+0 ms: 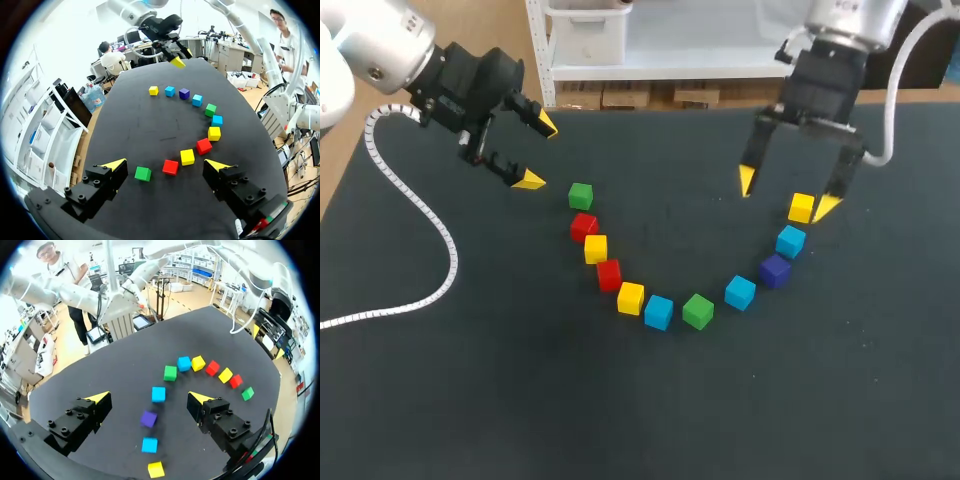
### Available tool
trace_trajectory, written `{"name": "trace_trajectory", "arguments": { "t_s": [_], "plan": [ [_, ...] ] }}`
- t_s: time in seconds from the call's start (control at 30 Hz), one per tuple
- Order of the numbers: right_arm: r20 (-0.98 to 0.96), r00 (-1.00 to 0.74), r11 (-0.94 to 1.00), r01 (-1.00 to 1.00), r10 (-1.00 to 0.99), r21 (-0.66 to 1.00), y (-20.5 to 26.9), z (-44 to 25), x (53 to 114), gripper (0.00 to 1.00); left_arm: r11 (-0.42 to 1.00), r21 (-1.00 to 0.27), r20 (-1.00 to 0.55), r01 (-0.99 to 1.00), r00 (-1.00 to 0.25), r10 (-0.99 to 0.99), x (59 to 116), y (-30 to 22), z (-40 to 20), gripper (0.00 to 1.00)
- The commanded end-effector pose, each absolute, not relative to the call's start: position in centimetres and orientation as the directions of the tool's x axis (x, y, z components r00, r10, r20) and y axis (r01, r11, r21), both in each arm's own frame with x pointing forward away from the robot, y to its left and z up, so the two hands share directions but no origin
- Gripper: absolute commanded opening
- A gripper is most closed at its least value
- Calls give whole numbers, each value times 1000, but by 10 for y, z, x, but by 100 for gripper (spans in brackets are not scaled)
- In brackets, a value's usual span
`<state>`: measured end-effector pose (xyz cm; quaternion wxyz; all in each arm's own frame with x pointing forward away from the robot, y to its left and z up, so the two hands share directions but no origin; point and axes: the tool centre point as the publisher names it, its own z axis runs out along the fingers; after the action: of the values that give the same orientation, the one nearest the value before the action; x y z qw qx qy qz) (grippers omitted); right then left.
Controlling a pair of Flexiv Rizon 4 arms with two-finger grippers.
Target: Place the blue cubes, place green cubes on the blue cubes, place the yellow cubes on the green cubes, then place the red cubes on the yellow cubes, and place purple cube on the red cubes.
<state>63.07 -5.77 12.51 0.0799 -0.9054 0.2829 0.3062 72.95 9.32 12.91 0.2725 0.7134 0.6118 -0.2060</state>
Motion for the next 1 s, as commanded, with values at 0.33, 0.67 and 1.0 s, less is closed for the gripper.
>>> {"name": "trace_trajectory", "arguments": {
  "t_s": [0.33,0.67,1.0],
  "plan": [
    [-299,672,-706,-709,-677,4,-40,101,607,100,-106,134,-627,985,167,761,732,93,129,100],
    [-340,624,-661,-750,-704,-7,-45,82,601,100,-106,134,-627,985,167,761,732,93,129,100],
    [-399,648,-677,-731,-649,-87,-45,56,609,100,-106,134,-627,985,167,761,732,93,129,100]
  ]
}}
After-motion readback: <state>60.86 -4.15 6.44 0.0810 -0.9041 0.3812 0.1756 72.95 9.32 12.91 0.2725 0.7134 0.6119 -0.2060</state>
